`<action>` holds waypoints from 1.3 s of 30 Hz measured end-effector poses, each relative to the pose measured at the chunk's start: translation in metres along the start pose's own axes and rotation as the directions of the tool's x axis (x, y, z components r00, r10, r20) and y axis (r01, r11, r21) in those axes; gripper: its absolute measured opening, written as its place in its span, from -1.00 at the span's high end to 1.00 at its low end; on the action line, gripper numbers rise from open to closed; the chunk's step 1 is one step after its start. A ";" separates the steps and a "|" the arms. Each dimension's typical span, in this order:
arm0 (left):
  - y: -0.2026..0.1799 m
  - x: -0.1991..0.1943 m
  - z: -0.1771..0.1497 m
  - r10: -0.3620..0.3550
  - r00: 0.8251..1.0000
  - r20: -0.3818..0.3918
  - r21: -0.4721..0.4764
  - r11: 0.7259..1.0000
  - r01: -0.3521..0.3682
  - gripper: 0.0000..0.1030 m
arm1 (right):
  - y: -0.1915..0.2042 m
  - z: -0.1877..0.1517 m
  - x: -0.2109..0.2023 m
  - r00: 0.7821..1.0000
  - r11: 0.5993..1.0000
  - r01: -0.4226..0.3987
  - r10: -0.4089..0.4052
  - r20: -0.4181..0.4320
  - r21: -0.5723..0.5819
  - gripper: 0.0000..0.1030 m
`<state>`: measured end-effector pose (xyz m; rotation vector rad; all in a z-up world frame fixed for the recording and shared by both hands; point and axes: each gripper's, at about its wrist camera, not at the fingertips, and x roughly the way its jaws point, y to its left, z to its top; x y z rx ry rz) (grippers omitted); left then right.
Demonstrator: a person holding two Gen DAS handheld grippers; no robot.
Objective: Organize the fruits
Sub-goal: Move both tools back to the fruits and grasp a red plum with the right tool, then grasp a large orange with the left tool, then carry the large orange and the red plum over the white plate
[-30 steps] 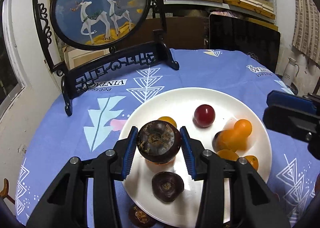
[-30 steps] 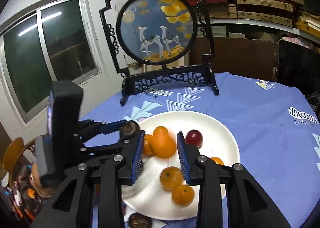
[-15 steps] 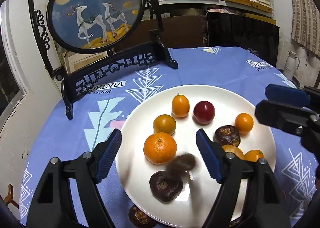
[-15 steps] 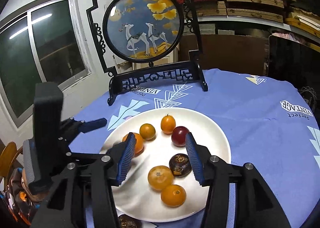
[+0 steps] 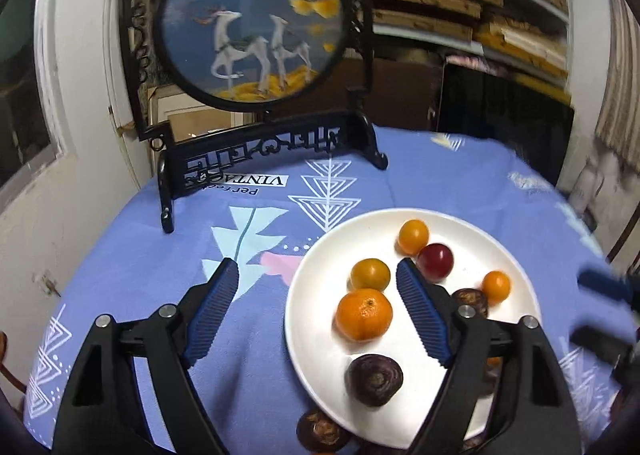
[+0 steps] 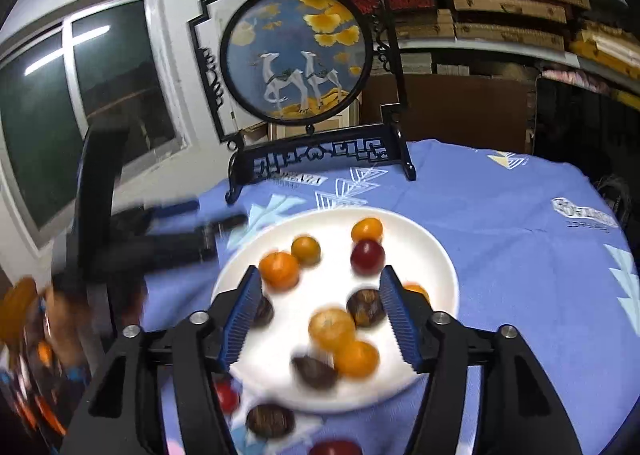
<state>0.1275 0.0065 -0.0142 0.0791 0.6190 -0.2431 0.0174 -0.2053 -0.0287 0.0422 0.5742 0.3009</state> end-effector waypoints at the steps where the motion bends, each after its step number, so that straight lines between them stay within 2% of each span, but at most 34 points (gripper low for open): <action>1: 0.003 -0.006 -0.002 -0.016 1.000 0.006 -0.004 1.000 0.016 -0.57 | 0.001 -0.011 -0.007 1.000 1.000 0.014 -0.014 -0.024 -0.023 -0.30; 3: 0.007 -0.018 -0.012 -0.038 0.999 0.018 0.007 0.999 0.038 -0.69 | -0.001 -0.037 -0.014 0.992 0.997 0.047 -0.054 -0.112 -0.059 -0.30; 5: 0.007 -0.029 -0.028 -0.061 0.998 0.006 0.042 0.997 0.061 -0.69 | -0.003 -0.059 -0.013 0.976 0.994 0.069 -0.085 -0.199 -0.083 -0.30; 8: 0.010 -0.040 -0.051 -0.076 0.997 -0.027 0.090 0.993 0.078 -0.69 | -0.004 -0.076 -0.007 0.961 0.994 0.068 -0.087 -0.264 -0.080 -0.30; 14: 0.025 -0.057 -0.094 -0.017 0.995 -0.099 0.196 0.980 0.036 -0.69 | 0.004 -0.085 0.018 0.942 0.996 0.029 -0.055 -0.333 -0.081 -0.26; 15: 0.026 -0.057 -0.101 -0.017 0.993 -0.119 0.220 0.975 0.043 -0.69 | 0.005 -0.086 0.024 0.935 0.995 0.029 -0.059 -0.349 -0.093 -0.16; 16: 0.025 -0.057 -0.105 -0.016 0.991 -0.132 0.238 0.970 0.047 -0.69 | 0.007 -0.087 0.027 0.930 0.995 0.021 -0.057 -0.363 -0.102 0.21; 17: 0.024 -0.056 -0.109 -0.012 0.990 -0.141 0.256 0.966 0.048 -0.69 | 0.008 -0.087 0.026 0.933 0.993 0.026 -0.067 -0.354 -0.118 0.29; 21: 0.008 -0.043 -0.121 -0.030 0.983 -0.179 0.334 0.938 0.090 -0.69 | 0.007 -0.090 0.018 0.931 0.994 0.027 -0.064 -0.359 -0.107 0.30; 25: -0.002 -0.022 -0.123 -0.050 0.973 -0.226 0.356 0.925 0.130 -0.69 | 0.003 -0.094 0.008 0.934 0.995 0.040 -0.069 -0.351 -0.091 0.30; 26: -0.003 -0.017 -0.122 -0.055 0.969 -0.240 0.357 0.923 0.141 -0.65 | 0.002 -0.094 0.007 0.934 0.995 0.040 -0.069 -0.351 -0.087 0.30; 27: -0.004 -0.014 -0.122 -0.068 0.966 -0.250 0.351 0.923 0.156 -0.45 | 0.002 -0.094 0.005 0.935 0.996 0.040 -0.067 -0.349 -0.084 0.30; 28: -0.003 -0.011 -0.120 -0.088 0.960 -0.267 0.341 0.923 0.179 -0.34 | 0.002 -0.094 0.006 0.935 0.996 0.040 -0.067 -0.348 -0.083 0.30; 29: -0.003 -0.007 -0.120 -0.108 0.951 -0.290 0.328 0.922 0.205 -0.05 | 0.002 -0.094 0.006 0.935 0.996 0.039 -0.066 -0.349 -0.082 0.30; 30: -0.001 -0.005 -0.119 -0.141 0.941 -0.306 0.304 0.923 0.237 0.15 | 0.002 -0.094 0.007 0.935 0.996 0.037 -0.062 -0.350 -0.078 0.30; 35: -0.001 -0.018 -0.119 -0.155 0.946 -0.285 0.294 0.925 0.240 0.17 | 0.004 -0.093 0.008 0.938 0.997 0.027 -0.050 -0.344 -0.072 0.30; 39: -0.005 -0.047 -0.098 -0.144 0.972 -0.185 0.306 0.932 0.196 0.17 | 0.009 -0.077 -0.001 0.951 0.996 0.022 -0.049 -0.304 -0.091 0.30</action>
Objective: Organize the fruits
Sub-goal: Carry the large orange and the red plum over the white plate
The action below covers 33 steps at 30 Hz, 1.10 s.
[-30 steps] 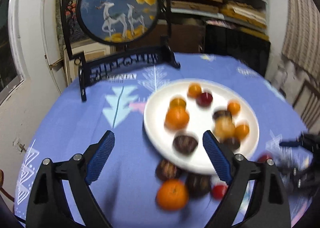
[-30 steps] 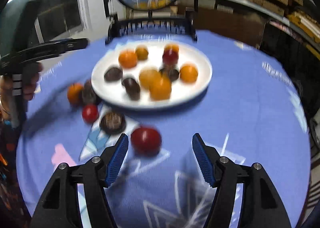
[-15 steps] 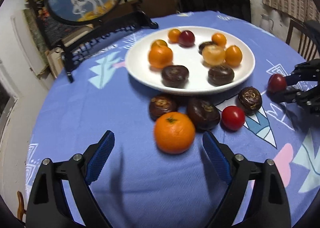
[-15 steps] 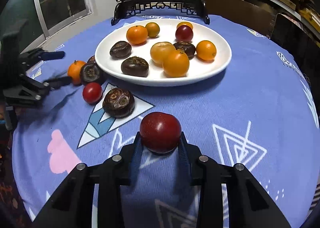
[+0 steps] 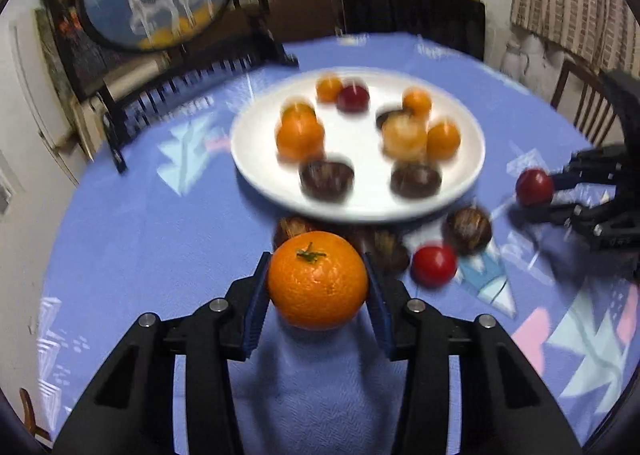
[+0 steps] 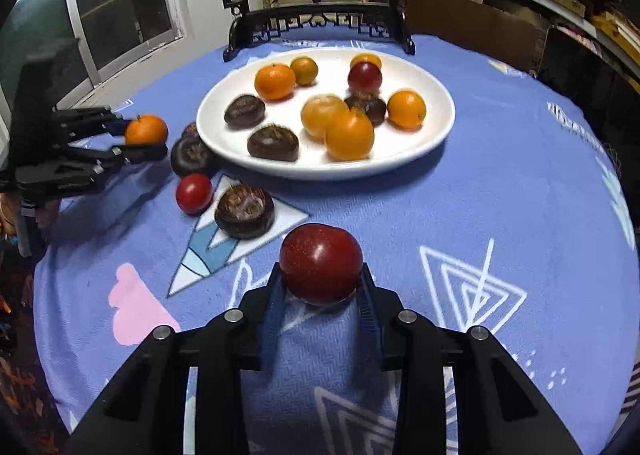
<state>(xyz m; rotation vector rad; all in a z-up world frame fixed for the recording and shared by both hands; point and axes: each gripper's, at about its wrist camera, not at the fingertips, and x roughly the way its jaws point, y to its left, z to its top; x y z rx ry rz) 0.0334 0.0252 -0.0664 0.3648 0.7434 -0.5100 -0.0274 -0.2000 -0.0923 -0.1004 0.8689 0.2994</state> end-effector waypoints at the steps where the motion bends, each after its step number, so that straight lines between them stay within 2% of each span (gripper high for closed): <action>1: -0.001 -0.007 0.007 0.018 0.999 0.027 -0.003 1.000 -0.018 0.17 | 0.001 0.005 -0.004 1.000 1.000 -0.001 0.001 0.015 -0.003 0.30; 4: -0.004 -0.027 0.035 0.079 0.989 0.126 -0.026 0.997 -0.076 0.17 | 0.001 0.030 -0.023 0.995 1.000 0.006 -0.005 0.097 -0.012 0.30; 7: -0.009 -0.031 0.071 0.154 0.968 0.196 -0.082 0.987 -0.140 0.16 | 0.001 0.059 -0.042 0.980 1.000 0.007 -0.006 0.198 -0.008 0.30; 10: -0.010 -0.022 0.095 0.176 0.961 0.212 -0.134 0.980 -0.149 0.16 | -0.003 0.088 -0.058 0.954 1.000 -0.019 0.013 0.300 0.016 0.30; 13: -0.011 -0.005 0.110 0.178 0.963 0.200 -0.163 0.976 -0.147 0.16 | -0.008 0.108 -0.061 0.937 0.998 -0.051 0.037 0.347 0.031 0.30; 16: -0.009 0.015 0.117 0.186 0.966 0.179 -0.181 0.971 -0.154 0.16 | -0.011 0.122 -0.054 0.929 0.997 -0.070 0.051 0.366 0.038 0.30; 20: -0.003 0.037 0.114 0.171 0.974 0.150 -0.208 0.968 -0.138 0.16 | -0.016 0.136 -0.036 0.929 0.994 -0.099 0.077 0.362 0.041 0.30; 26: 0.003 0.051 0.108 0.180 0.976 0.120 -0.204 0.967 -0.153 0.16 | -0.015 0.136 -0.016 0.928 0.989 -0.135 0.108 0.358 0.052 0.30; 33: -0.004 0.059 0.106 0.183 0.977 0.108 -0.174 0.971 -0.162 0.16 | -0.020 0.132 0.000 0.945 0.990 -0.124 0.096 0.314 0.070 0.30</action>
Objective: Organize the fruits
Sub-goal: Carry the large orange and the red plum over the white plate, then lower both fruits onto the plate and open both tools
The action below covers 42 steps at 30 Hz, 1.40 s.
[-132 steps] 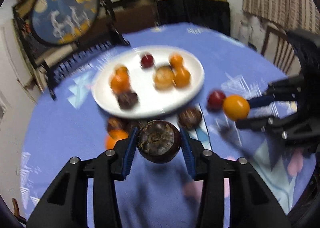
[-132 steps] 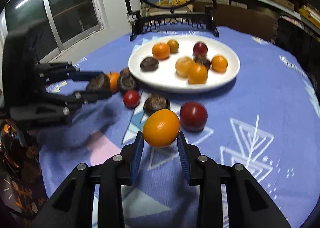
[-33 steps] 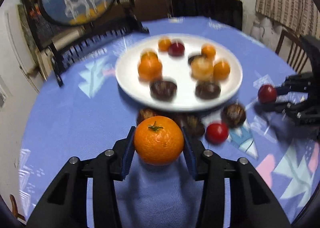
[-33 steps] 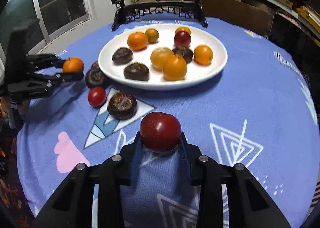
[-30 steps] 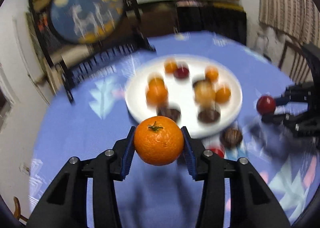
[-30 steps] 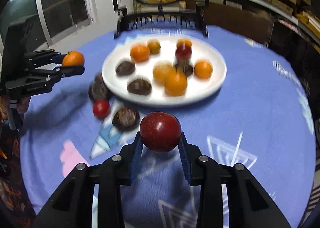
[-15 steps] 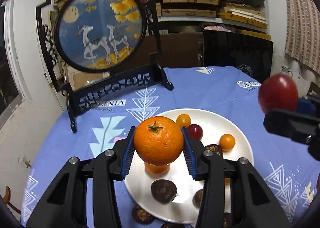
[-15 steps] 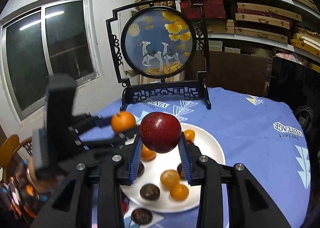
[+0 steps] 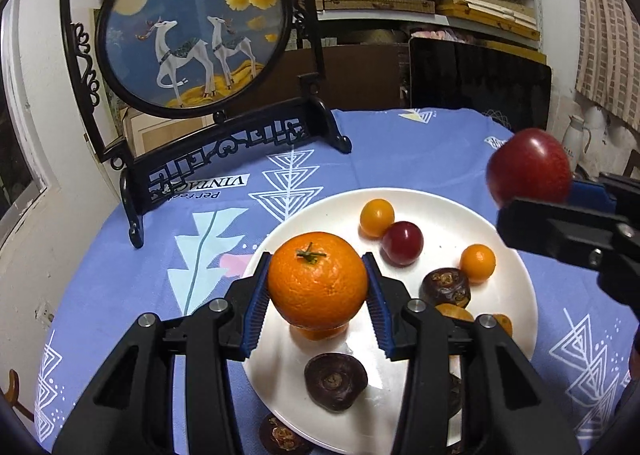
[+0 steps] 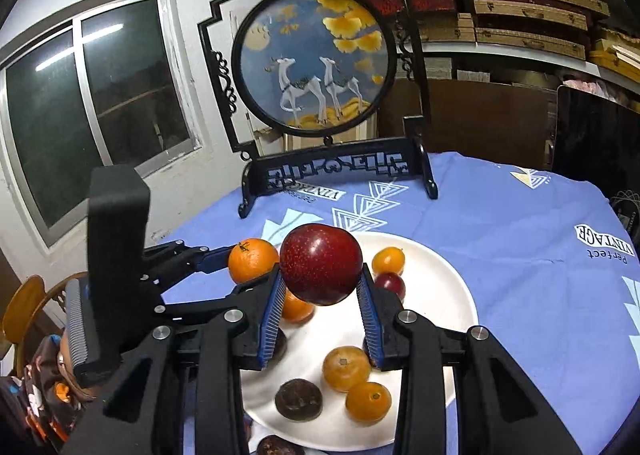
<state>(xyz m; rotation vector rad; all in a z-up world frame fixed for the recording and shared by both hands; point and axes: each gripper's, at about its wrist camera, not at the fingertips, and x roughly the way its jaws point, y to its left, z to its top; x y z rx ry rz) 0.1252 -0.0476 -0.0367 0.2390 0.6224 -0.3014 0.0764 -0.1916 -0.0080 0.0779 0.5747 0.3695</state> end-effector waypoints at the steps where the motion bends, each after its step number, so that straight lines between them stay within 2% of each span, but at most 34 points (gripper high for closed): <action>1: -0.001 0.001 0.000 0.001 1.000 -0.001 0.003 1.000 -0.001 0.16 | -0.001 -0.001 0.001 1.000 1.000 -0.002 0.002 -0.005 0.003 0.30; 12: -0.004 0.002 -0.003 0.033 0.999 0.005 0.027 0.999 -0.033 0.16 | 0.000 -0.004 0.008 1.000 1.000 0.008 -0.007 -0.022 0.002 0.30; 33: -0.008 0.011 -0.006 0.046 0.999 -0.021 0.042 0.998 -0.045 0.14 | -0.003 -0.011 0.024 0.998 1.000 0.027 -0.026 -0.054 0.013 0.28; 34: -0.008 0.011 -0.007 0.050 0.999 -0.019 0.043 0.998 -0.049 0.13 | -0.004 -0.012 0.025 0.998 0.999 0.039 -0.038 -0.050 0.022 0.26; 36: -0.008 0.009 -0.006 0.064 0.998 -0.003 0.041 0.997 -0.064 -0.13 | -0.008 -0.013 0.026 0.998 0.998 0.044 -0.042 -0.048 0.038 0.13; 37: -0.007 0.007 -0.006 0.069 0.998 0.009 0.039 0.997 -0.069 -0.18 | -0.010 -0.012 0.025 0.998 0.998 0.047 -0.045 -0.041 0.049 0.02; 38: -0.007 0.006 -0.006 0.069 0.998 0.013 0.038 0.997 -0.070 -0.19 | -0.011 -0.013 0.024 0.998 0.997 0.052 -0.050 -0.034 0.058 -0.05; 42: -0.006 0.005 -0.005 0.070 0.997 0.017 0.035 0.997 -0.070 -0.19 | -0.015 -0.012 0.022 0.998 0.996 0.060 -0.058 -0.024 0.072 -0.07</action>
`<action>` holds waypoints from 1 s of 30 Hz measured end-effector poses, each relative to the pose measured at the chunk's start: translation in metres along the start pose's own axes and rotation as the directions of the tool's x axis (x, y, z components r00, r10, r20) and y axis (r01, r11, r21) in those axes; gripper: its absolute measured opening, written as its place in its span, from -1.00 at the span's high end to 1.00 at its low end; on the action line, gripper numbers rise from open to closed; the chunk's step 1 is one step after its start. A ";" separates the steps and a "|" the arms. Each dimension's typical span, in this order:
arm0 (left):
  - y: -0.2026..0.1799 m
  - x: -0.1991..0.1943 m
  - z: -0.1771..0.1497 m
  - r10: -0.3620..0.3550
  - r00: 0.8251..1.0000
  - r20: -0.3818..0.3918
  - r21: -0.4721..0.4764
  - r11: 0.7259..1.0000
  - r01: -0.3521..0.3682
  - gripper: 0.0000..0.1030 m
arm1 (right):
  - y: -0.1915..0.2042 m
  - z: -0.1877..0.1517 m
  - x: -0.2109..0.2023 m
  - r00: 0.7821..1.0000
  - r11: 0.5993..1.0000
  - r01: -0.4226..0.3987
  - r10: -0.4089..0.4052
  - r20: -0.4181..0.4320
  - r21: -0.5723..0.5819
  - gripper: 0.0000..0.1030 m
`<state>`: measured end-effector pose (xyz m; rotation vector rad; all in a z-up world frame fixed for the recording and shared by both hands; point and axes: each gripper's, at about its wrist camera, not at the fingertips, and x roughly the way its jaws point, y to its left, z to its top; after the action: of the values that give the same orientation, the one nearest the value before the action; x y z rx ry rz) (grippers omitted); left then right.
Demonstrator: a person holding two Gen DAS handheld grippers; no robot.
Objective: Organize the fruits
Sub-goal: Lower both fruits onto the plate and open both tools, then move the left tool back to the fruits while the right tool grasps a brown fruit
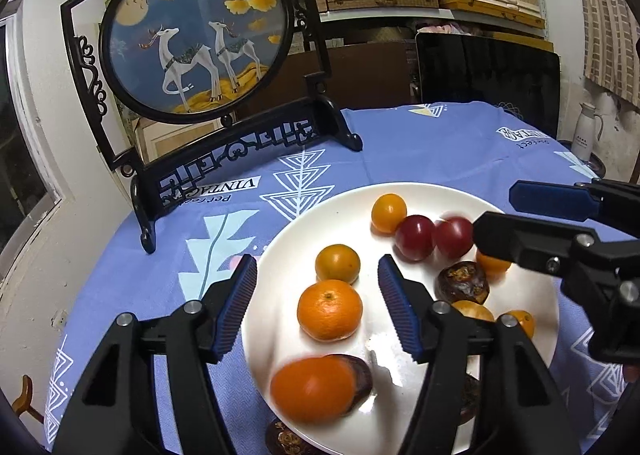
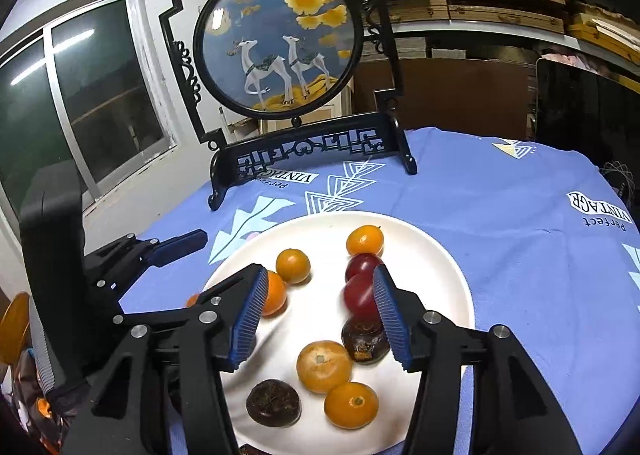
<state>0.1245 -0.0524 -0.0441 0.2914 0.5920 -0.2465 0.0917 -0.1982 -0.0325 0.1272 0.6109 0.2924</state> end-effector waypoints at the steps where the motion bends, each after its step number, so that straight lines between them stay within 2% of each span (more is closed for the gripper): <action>1: 0.000 0.000 0.000 0.002 1.000 -0.001 -0.001 1.000 -0.002 -0.21 | 0.000 0.000 0.000 1.000 1.000 0.001 -0.001 0.000 0.000 -0.07; 3: 0.004 0.000 0.001 0.013 1.000 0.004 -0.015 1.000 -0.012 -0.36 | 0.000 0.000 -0.001 1.000 1.000 -0.002 0.002 0.001 0.000 -0.08; 8: 0.014 -0.008 0.004 0.033 0.998 0.045 -0.051 0.998 -0.031 -0.50 | 0.007 0.001 -0.017 0.999 1.000 -0.013 0.014 0.033 -0.011 -0.12; 12: 0.019 -0.024 0.003 0.030 0.996 0.082 -0.055 0.998 -0.026 -0.62 | 0.023 -0.026 -0.050 0.999 0.998 -0.006 0.009 0.051 -0.069 -0.28; 14: 0.027 -0.034 0.000 0.024 0.995 0.095 -0.070 0.997 -0.017 -0.66 | 0.030 -0.047 -0.061 1.000 0.993 0.005 -0.004 0.012 -0.114 -0.30; 17: 0.041 -0.050 -0.014 -0.020 0.996 0.090 -0.105 0.994 0.030 -0.68 | 0.036 -0.082 -0.065 0.995 0.983 0.019 -0.036 -0.092 -0.181 -0.30; 21: 0.053 -0.065 -0.042 -0.077 0.996 0.040 -0.114 0.990 0.081 -0.72 | 0.048 -0.114 -0.046 0.970 0.976 -0.029 -0.025 -0.240 -0.216 -0.30; 24: 0.056 -0.074 -0.063 -0.078 0.997 -0.014 -0.088 0.993 0.076 -0.72 | 0.057 -0.119 -0.024 0.954 0.972 -0.036 -0.036 -0.296 -0.234 -0.29; 25: 0.057 -0.078 -0.068 -0.076 0.997 -0.023 -0.077 0.994 0.074 -0.72 | 0.059 -0.120 -0.018 0.949 0.971 -0.041 -0.035 -0.312 -0.235 -0.26; 27: 0.053 -0.086 -0.079 -0.088 0.995 -0.047 -0.046 0.995 0.086 -0.72 | 0.060 -0.121 -0.004 0.939 0.970 -0.047 -0.038 -0.343 -0.237 0.01; 28: 0.050 -0.091 -0.083 -0.098 0.994 -0.057 -0.033 0.995 0.096 -0.72 | 0.061 -0.121 -0.002 0.943 0.968 -0.038 -0.047 -0.329 -0.247 0.18; 30: 0.039 -0.098 -0.091 -0.135 0.987 -0.082 -0.004 0.991 0.135 -0.72 | 0.061 -0.120 -0.005 0.942 0.970 -0.041 -0.043 -0.333 -0.239 0.20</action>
<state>0.0110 0.0285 -0.0518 0.2640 0.6942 -0.3670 0.0036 -0.1380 -0.1154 -0.1643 0.9087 0.3898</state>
